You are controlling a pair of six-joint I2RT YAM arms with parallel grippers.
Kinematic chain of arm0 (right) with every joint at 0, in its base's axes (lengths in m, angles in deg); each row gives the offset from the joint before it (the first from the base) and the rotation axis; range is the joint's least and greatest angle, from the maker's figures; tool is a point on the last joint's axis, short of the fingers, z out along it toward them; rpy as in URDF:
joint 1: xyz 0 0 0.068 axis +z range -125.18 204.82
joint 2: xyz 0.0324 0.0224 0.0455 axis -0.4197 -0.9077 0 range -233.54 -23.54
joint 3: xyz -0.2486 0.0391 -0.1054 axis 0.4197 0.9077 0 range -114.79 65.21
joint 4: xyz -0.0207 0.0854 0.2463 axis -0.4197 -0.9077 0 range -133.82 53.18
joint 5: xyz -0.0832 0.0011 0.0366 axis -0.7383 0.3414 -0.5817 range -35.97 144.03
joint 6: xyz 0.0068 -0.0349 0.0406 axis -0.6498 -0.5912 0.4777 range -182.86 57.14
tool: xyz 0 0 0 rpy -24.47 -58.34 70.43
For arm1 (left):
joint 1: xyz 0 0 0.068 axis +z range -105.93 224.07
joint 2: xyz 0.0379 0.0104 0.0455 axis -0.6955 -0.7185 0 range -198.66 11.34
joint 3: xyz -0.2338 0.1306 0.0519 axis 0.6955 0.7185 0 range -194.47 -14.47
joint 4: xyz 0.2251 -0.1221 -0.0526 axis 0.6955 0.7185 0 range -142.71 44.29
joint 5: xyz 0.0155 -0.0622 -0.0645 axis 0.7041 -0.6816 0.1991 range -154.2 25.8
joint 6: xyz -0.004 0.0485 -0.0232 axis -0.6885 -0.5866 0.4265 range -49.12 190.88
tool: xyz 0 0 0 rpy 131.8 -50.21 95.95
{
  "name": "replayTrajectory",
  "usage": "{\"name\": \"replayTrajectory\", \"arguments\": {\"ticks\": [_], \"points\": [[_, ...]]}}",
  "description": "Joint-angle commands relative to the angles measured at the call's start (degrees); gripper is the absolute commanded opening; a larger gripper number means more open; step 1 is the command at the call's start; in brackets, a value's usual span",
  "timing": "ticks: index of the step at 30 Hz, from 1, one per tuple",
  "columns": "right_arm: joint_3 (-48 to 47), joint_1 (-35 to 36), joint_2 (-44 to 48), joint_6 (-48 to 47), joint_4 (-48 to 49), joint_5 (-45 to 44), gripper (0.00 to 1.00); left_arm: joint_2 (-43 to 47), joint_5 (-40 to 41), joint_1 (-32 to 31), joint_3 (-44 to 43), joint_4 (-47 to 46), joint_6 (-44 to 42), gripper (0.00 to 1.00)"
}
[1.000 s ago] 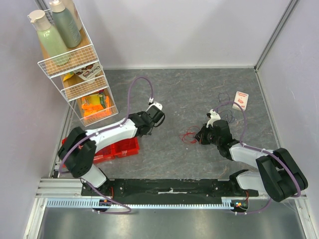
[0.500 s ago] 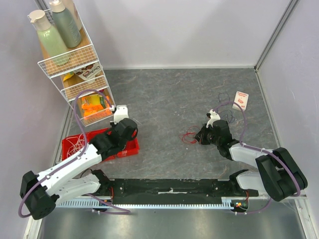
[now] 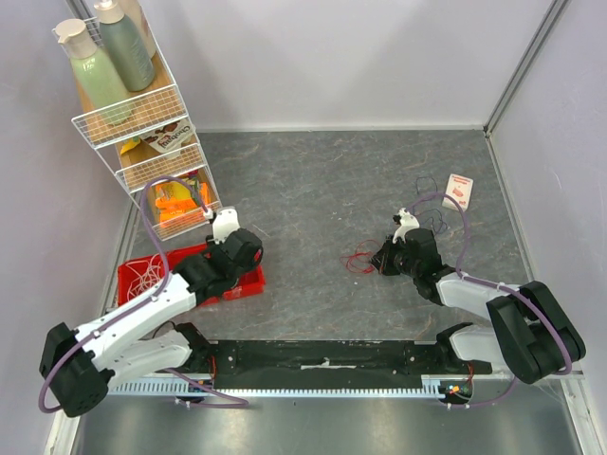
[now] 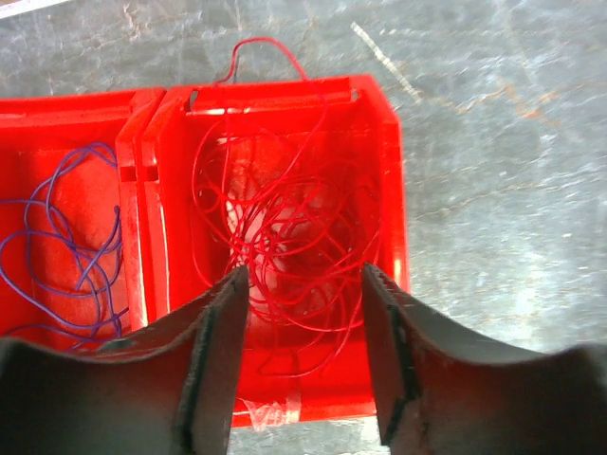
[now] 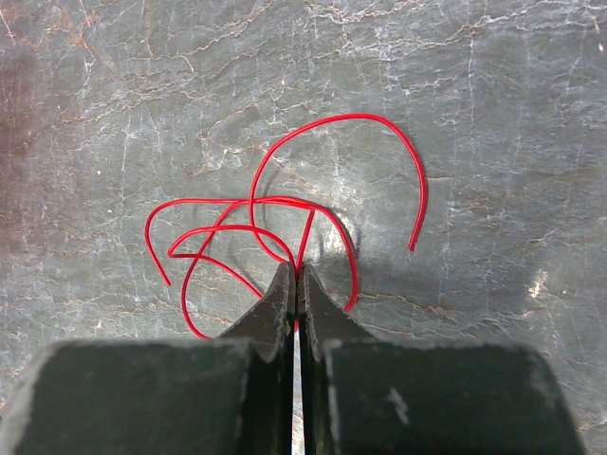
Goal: Untangle the cables
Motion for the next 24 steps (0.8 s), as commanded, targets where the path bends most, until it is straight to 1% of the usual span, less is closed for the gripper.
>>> {"name": "replayTrajectory", "arguments": {"ticks": [1, 4, 6, 8, 11, 13, 15, 17, 18, 21, 24], "points": [[-1.0, 0.1, 0.8, -0.9, 2.3, 0.2, 0.0, 4.5, 0.3, 0.2, -5.3, -0.6, -0.9, 0.64], [-1.3, 0.1, 0.4, -0.9, 2.0, 0.4, 0.0, 7.9, -1.5, 0.2, -6.6, -1.9, -4.0, 0.71], [-1.1, 0.1, 0.5, -0.9, 2.1, 0.5, 0.0, 10.8, -4.6, 0.2, -6.5, -4.6, -7.5, 0.73], [-1.0, 0.1, 0.6, -1.2, 2.6, 0.9, 0.0, 13.5, -8.5, 0.2, -5.1, -8.6, -11.0, 0.73], [-1.1, 1.1, 0.9, -1.7, 4.0, 3.6, 0.0, 16.4, -20.3, 0.2, -0.4, -20.2, -16.1, 0.7], [-0.6, 3.0, 0.9, -1.1, 7.2, 7.0, 0.0, 15.9, -32.5, 0.2, 2.9, -28.9, -16.9, 0.68], [-0.1, 4.2, 0.9, 0.3, 9.7, 11.0, 0.0, 12.7, -42.0, 0.2, 5.2, -37.2, -15.7, 0.66], [0.0, 5.0, 0.7, 1.4, 10.8, 14.3, 0.0, 7.3, -48.0, -0.2, 6.0, -44.3, -13.3, 0.63], [0.3, 5.2, 1.3, 1.9, 11.6, 16.0, 0.0, 3.1, -49.3, -0.5, 5.8, -46.9, -12.3, 0.61], [1.7, 5.7, 4.1, 3.5, 13.2, 17.3, 0.0, -5.6, -49.7, -3.4, 5.0, -52.1, -11.3, 0.6], [2.9, 5.7, 7.0, 3.7, 13.0, 18.6, 0.0, -12.3, -46.3, -7.4, 2.9, -54.1, -14.8, 0.62]]}}
